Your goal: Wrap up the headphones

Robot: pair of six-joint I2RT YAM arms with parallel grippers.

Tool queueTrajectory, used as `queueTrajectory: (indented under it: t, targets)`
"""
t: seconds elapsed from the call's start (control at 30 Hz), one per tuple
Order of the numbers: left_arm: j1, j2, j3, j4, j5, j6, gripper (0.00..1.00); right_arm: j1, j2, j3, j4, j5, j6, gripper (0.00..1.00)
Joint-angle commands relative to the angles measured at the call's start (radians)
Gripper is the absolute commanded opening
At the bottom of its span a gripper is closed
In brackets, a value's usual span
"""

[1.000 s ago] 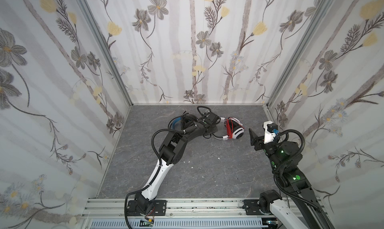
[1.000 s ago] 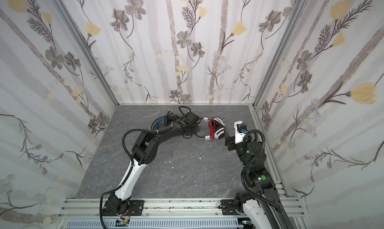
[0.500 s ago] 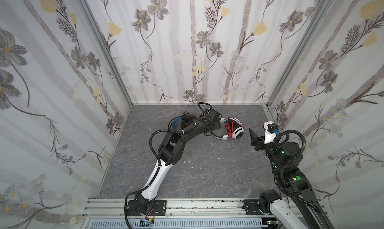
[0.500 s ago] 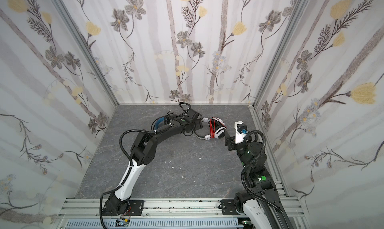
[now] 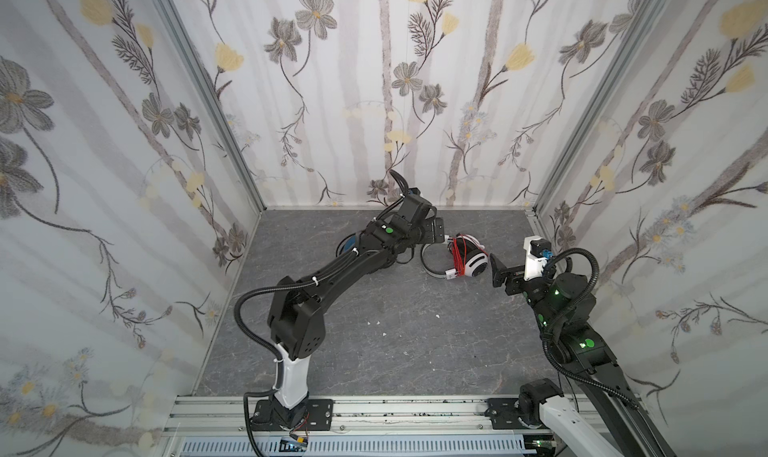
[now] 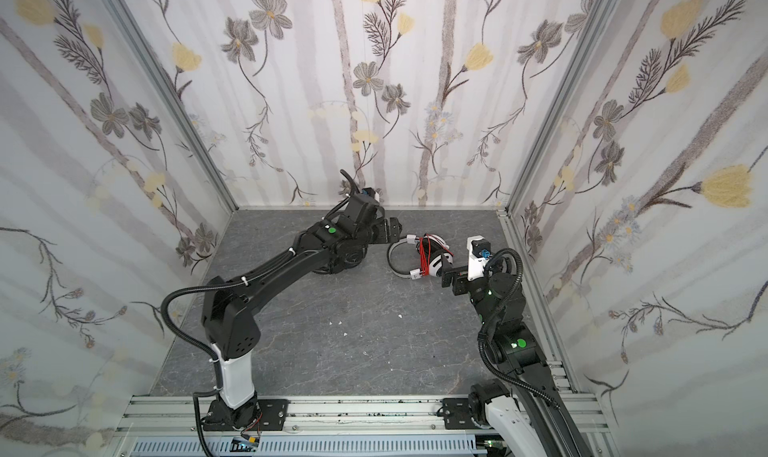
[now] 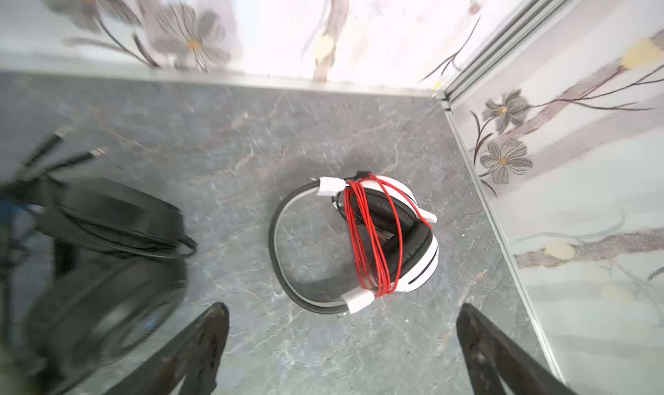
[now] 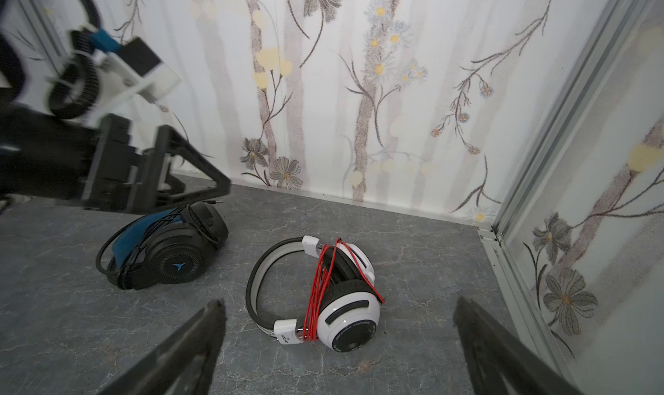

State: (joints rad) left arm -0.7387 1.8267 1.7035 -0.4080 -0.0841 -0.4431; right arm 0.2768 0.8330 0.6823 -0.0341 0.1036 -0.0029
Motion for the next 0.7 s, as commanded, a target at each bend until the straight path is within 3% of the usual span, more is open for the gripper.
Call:
queueTrajectory:
  t: [0.0, 0.1, 0.2, 0.27, 0.4, 0.5, 0.67]
  targets:
    - [0.031, -0.187, -0.230, 0.046, -0.123, 0.190, 1.00, -0.015, 0.018, -0.045, 0.112, 0.169, 0.122, 1.00]
    - [0.104, -0.405, -0.477, 0.088, -0.248, 0.183, 1.00, -0.068, 0.042, -0.108, 0.248, 0.230, 0.192, 1.00]
    - [0.210, -0.574, -0.651, 0.052, -0.447, 0.099, 1.00, -0.114, 0.124, -0.140, 0.336, 0.360, 0.301, 1.00]
    - [0.326, -0.677, -0.751, 0.059, -0.410, 0.137, 1.00, -0.147, 0.190, -0.146, 0.362, 0.422, 0.351, 1.00]
    - [0.464, -0.806, -0.939, 0.173, -0.451, 0.289, 1.00, -0.233, 0.316, -0.180, 0.470, 0.271, 0.337, 1.00]
    - [0.519, -0.857, -1.123, 0.409, -0.453, 0.384, 1.00, -0.252, 0.407, -0.179, 0.502, 0.235, 0.283, 1.00]
    - [0.539, -0.766, -1.301, 0.764, -0.477, 0.397, 1.00, -0.278, 0.489, -0.211, 0.640, 0.189, 0.204, 1.00]
